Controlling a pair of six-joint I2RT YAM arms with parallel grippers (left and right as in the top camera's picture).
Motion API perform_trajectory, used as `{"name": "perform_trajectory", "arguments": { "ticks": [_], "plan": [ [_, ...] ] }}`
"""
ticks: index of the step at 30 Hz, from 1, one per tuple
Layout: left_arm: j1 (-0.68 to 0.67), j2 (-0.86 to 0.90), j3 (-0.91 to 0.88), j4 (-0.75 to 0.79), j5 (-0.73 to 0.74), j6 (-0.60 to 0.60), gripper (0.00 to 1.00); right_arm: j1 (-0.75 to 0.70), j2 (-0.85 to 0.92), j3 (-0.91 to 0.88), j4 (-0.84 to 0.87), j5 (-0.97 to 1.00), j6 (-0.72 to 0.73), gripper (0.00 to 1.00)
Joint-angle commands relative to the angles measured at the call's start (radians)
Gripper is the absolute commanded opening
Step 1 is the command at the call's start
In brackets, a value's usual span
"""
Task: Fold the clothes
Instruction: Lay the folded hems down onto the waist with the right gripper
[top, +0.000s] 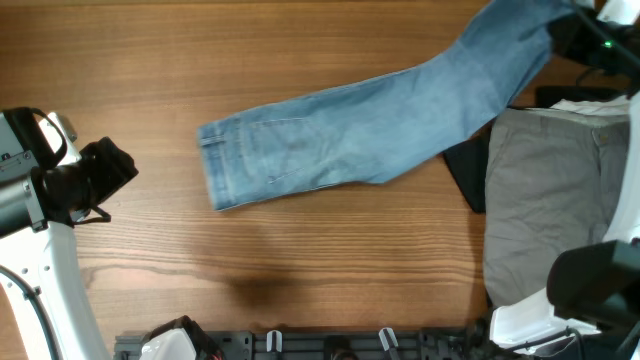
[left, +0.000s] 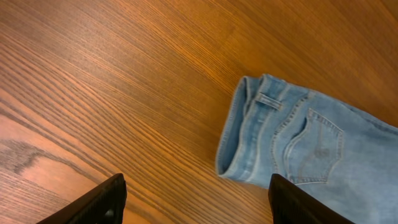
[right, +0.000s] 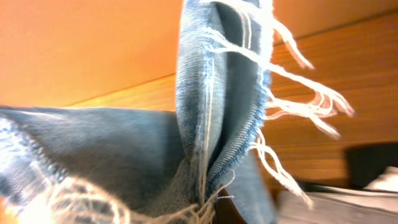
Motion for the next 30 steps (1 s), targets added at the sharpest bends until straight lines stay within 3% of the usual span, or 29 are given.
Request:
{"name": "perform_trajectory", "arguments": {
  "ticks": [1,8,16,20,24,30],
  "plan": [
    [-0.002,-0.012,0.007,0.002,-0.003,0.012,0.73,0.143,0.001,0.011,-0.028,0.014,0.058,0.04],
    [-0.002,-0.012,0.007,0.002,-0.003,0.012,0.73,0.485,0.003,0.01,-0.03,0.127,0.159,0.04],
    [-0.002,-0.012,0.007,-0.002,-0.002,0.011,0.73,0.837,0.12,0.0,0.055,0.43,0.334,0.04],
    [-0.002,-0.012,0.007,-0.009,-0.002,0.011,0.73,0.874,0.233,0.0,0.054,0.408,0.355,0.04],
    [-0.002,-0.012,0.007,-0.009,-0.002,0.011,0.73,0.899,0.317,0.0,0.087,0.247,0.352,0.04],
    [-0.002,-0.012,0.007,-0.009,-0.003,0.011,0.73,0.961,0.329,0.0,0.174,0.212,0.351,0.04]
  ]
}}
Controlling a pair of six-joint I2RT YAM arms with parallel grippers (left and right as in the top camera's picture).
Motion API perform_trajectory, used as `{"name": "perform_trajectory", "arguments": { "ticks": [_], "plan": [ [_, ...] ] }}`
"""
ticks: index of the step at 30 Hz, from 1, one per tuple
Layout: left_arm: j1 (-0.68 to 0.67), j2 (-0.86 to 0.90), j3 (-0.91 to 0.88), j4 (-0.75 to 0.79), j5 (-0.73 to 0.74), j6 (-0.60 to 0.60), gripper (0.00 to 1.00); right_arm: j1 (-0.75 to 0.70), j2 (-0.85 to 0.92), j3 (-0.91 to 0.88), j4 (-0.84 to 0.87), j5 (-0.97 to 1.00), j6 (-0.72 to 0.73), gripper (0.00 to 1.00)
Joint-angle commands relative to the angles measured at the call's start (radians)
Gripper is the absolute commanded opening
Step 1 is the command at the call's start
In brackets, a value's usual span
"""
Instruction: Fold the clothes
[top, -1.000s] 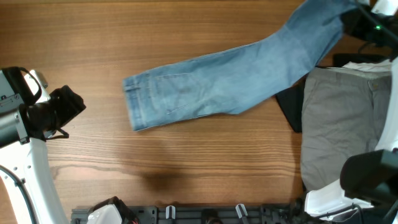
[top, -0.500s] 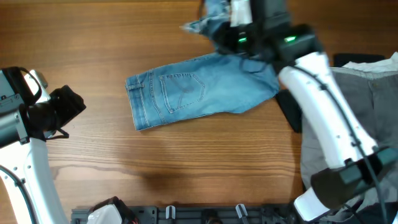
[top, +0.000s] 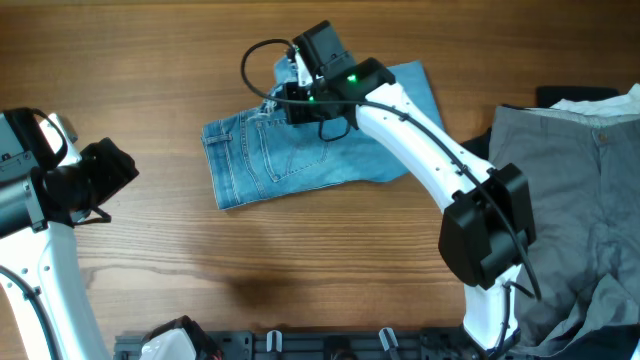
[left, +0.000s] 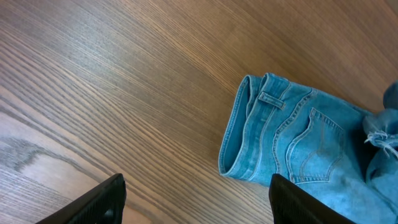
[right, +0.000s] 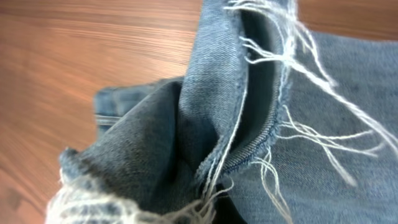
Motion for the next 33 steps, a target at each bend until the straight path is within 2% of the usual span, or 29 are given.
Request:
{"name": "perform_trajectory", "arguments": {
  "ticks": [1,9,10,11,12,15,18,20,22,24,26,27,28,29,30,31,33],
  "plan": [
    [-0.002,-0.012,0.007,-0.001,-0.002,0.011,0.73,0.058,-0.005,0.005,0.04,-0.061,0.014,0.04],
    [-0.002,-0.011,0.007,-0.001,-0.002,0.011,0.73,0.141,-0.003,0.005,0.107,-0.052,0.015,0.05],
    [-0.002,-0.011,0.007,-0.002,-0.002,0.011,0.73,0.148,-0.003,0.005,0.108,-0.037,0.018,0.16],
    [-0.002,-0.011,0.007,-0.004,-0.002,0.011,0.73,0.154,-0.003,0.005,0.107,-0.025,0.018,0.34],
    [-0.002,-0.011,0.007,-0.005,-0.002,0.011,0.73,0.16,-0.003,0.005,0.097,-0.019,0.017,0.47],
    [-0.002,-0.011,0.007,-0.005,-0.002,0.011,0.73,0.174,-0.003,0.005,0.02,-0.047,-0.005,0.46],
    [-0.002,-0.011,0.007,-0.005,-0.002,0.011,0.73,0.178,-0.004,0.005,-0.1,-0.06,-0.097,0.45],
    [-0.002,-0.011,0.007,-0.005,-0.002,0.011,0.73,0.173,-0.004,0.005,-0.151,-0.009,-0.143,0.5],
    [-0.002,-0.011,0.007,-0.005,-0.002,0.011,0.74,0.154,-0.004,0.006,-0.133,0.036,-0.145,0.52],
    [-0.002,-0.011,0.007,-0.005,-0.002,0.011,0.74,0.138,-0.004,0.006,-0.065,-0.069,-0.224,0.53],
    [-0.002,-0.011,0.007,-0.005,-0.002,0.011,0.74,0.14,-0.003,0.005,-0.013,-0.105,-0.278,0.59],
    [-0.002,-0.011,0.007,-0.005,-0.002,0.011,0.74,0.147,-0.002,0.005,0.002,-0.078,-0.287,0.64],
    [-0.002,-0.011,0.007,-0.005,-0.002,0.011,0.74,0.159,0.006,0.005,0.01,-0.045,-0.302,0.65],
    [-0.002,-0.011,0.007,-0.005,-0.002,0.011,0.74,0.17,0.019,0.005,0.016,-0.007,-0.304,0.62],
    [-0.002,-0.011,0.007,-0.005,-0.002,0.011,0.75,0.183,0.043,0.005,0.023,0.029,-0.304,0.53],
    [-0.002,-0.011,0.007,-0.004,-0.002,0.011,0.75,0.191,0.064,0.005,0.031,0.039,-0.304,0.49],
    [-0.002,-0.011,0.007,-0.004,-0.002,0.011,0.75,0.211,0.114,0.005,0.059,0.038,-0.304,0.53]
  ]
}}
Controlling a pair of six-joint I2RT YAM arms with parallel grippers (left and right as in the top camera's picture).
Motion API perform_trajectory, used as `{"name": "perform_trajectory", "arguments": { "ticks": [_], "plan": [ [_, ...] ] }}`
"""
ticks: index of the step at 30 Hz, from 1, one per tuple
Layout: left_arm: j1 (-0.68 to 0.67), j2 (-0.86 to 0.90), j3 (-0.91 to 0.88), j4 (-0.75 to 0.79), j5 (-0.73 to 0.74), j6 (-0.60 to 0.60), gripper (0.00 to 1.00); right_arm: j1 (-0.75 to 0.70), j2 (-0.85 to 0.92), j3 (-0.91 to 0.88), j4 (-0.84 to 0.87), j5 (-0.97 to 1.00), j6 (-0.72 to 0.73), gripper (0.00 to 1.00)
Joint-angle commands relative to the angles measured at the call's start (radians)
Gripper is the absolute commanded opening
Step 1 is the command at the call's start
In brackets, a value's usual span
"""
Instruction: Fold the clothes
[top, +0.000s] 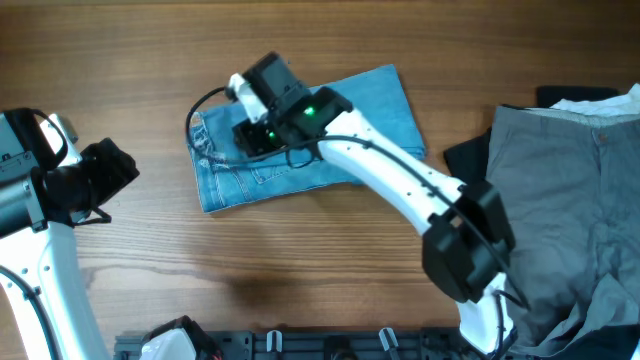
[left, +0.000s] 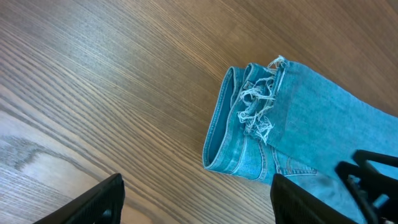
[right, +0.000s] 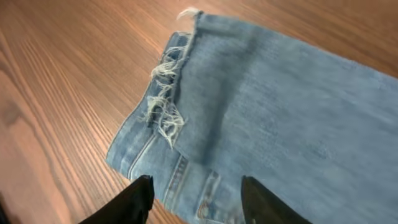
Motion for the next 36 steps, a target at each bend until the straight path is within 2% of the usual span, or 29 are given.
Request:
{"name": "perform_trajectory", "arguments": {
  "ticks": [1,7,14,17,21,25,26,28,30,32,36],
  "plan": [
    [-0.002,-0.011,0.007,0.0,-0.002,0.011,0.75,0.053,0.127,0.004,0.043,0.043,-0.034,0.57],
    [-0.002,-0.011,0.007,0.0,-0.002,0.011,0.75,0.117,0.243,0.004,0.159,0.083,-0.077,0.71],
    [-0.002,-0.004,0.007,0.0,-0.002,0.011,0.76,0.142,0.263,0.005,0.236,0.29,-0.079,0.72],
    [-0.002,-0.003,0.007,0.0,-0.002,0.011,0.76,0.142,0.263,0.005,0.251,0.291,-0.08,0.71],
    [-0.002,-0.003,0.007,0.0,-0.002,0.011,0.76,0.142,0.259,0.006,0.274,0.291,-0.076,0.54],
    [-0.002,-0.003,0.007,0.0,-0.002,0.011,0.76,0.143,0.259,0.007,0.309,0.286,-0.013,0.53],
    [-0.002,-0.003,0.007,0.0,-0.002,0.011,0.76,0.143,0.259,0.007,0.315,0.274,0.003,0.54],
    [-0.002,-0.003,0.007,0.0,-0.001,0.011,0.76,0.147,0.259,0.007,0.316,0.15,-0.013,0.69],
    [-0.002,-0.003,0.007,-0.001,0.016,0.011,0.76,0.158,0.259,0.007,0.315,0.105,-0.042,0.74],
    [-0.002,-0.003,0.007,0.0,0.037,0.011,0.76,0.167,0.259,0.007,0.316,0.18,-0.02,0.73],
    [-0.002,-0.003,0.007,0.0,0.036,0.011,0.77,0.171,0.26,0.007,0.326,0.329,0.008,0.58]
  ]
}}
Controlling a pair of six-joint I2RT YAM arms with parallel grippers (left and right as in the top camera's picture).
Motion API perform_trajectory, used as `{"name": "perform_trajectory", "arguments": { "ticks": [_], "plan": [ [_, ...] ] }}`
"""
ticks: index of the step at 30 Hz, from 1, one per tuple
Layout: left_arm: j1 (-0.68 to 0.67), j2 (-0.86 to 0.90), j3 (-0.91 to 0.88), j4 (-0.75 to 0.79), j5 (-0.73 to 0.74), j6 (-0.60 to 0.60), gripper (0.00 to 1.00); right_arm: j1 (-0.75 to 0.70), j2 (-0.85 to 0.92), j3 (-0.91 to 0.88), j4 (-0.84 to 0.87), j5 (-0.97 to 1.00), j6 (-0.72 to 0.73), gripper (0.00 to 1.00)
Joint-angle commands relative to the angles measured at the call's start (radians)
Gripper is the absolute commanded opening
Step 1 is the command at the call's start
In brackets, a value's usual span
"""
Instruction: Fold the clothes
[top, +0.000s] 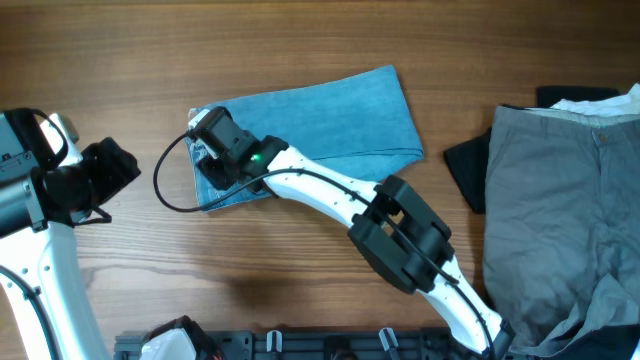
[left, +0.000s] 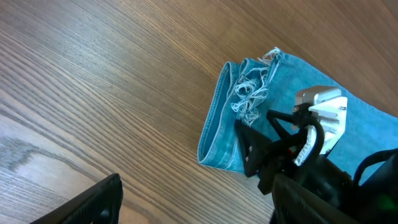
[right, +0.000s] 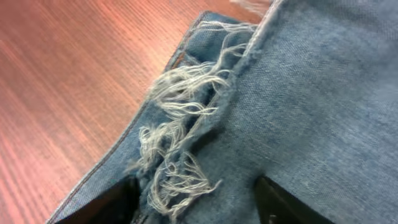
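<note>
Light blue jeans (top: 330, 115) lie folded in half on the wooden table, the frayed leg hem (right: 186, 130) resting on the waistband at the left end. My right gripper (top: 213, 166) is down at that end and open. Its two dark fingers (right: 118, 202) straddle the frayed threads, close to the denim. In the left wrist view the jeans (left: 249, 118) and the right arm's gripper show. My left gripper (top: 108, 170) hangs open over bare wood, well left of the jeans, nothing between its fingers (left: 93, 199).
Grey trousers (top: 560, 200) lie spread at the right side, with a black garment (top: 463, 165) under their left edge and something white (top: 590, 100) at the top right. A black rack (top: 330, 345) runs along the front edge.
My right gripper, open above the folded jeans' left part, has gone lower and further left, to the frayed hem at the waistband. The left arm has not moved.
First my right gripper held the leg hem at the far right, the jeans stretched out long. Then it had the hem over the waistband, the jeans doubled. Then it was open above the fold, and now sits low over the frayed hem.
</note>
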Motion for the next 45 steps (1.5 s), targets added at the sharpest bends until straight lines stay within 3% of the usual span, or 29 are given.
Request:
{"name": "perform_trajectory", "arguments": {
  "ticks": [1,5,8,11,12,13,14,21,33,36,37,38,39,40,45],
  "plan": [
    [-0.002,-0.003,0.007,-0.001,0.02,0.011,0.77,0.016,0.017,0.006,0.021,0.085,0.018,0.58],
    [-0.002,-0.003,0.007,-0.006,0.02,0.011,0.77,0.016,0.039,0.005,0.032,0.151,0.038,0.56],
    [-0.002,-0.003,0.007,-0.008,0.02,0.011,0.77,0.016,0.04,0.005,0.032,0.149,0.037,0.35],
    [-0.002,-0.003,0.007,-0.008,0.02,0.011,0.77,0.015,0.04,0.005,0.027,0.171,0.038,0.26],
    [-0.002,-0.003,0.007,-0.008,0.02,0.011,0.77,0.016,0.04,0.005,0.027,0.165,0.038,0.37],
    [-0.002,-0.003,0.007,-0.009,0.02,0.011,0.77,0.018,0.039,0.005,0.026,0.153,0.029,0.57],
    [-0.002,-0.003,0.007,-0.009,0.02,0.011,0.77,0.021,0.034,0.005,0.023,0.139,0.008,0.63],
    [-0.002,-0.003,0.007,-0.01,0.02,0.011,0.77,0.054,-0.03,0.005,0.019,0.126,-0.091,0.46],
    [-0.002,-0.003,0.007,-0.011,0.02,0.011,0.78,0.065,0.038,0.005,0.084,0.114,-0.11,0.55],
    [-0.002,-0.003,0.007,-0.012,0.02,0.011,0.78,0.065,0.05,0.005,0.076,0.233,-0.109,0.31],
    [-0.002,-0.003,0.007,-0.012,0.02,0.011,0.78,0.064,0.05,0.005,0.083,0.271,-0.111,0.29],
    [-0.002,-0.003,0.007,-0.012,0.02,0.011,0.78,0.061,0.05,0.005,0.086,0.291,-0.114,0.29],
    [-0.002,-0.003,0.007,-0.011,0.02,0.011,0.78,0.054,0.05,0.005,0.085,0.288,-0.118,0.35],
    [-0.002,-0.003,0.007,-0.011,0.02,0.011,0.78,0.048,0.05,0.005,0.078,0.257,-0.118,0.48],
    [-0.002,-0.003,0.007,-0.011,0.02,0.011,0.78,0.043,0.051,0.005,0.069,0.111,-0.117,0.5]
  ]
}}
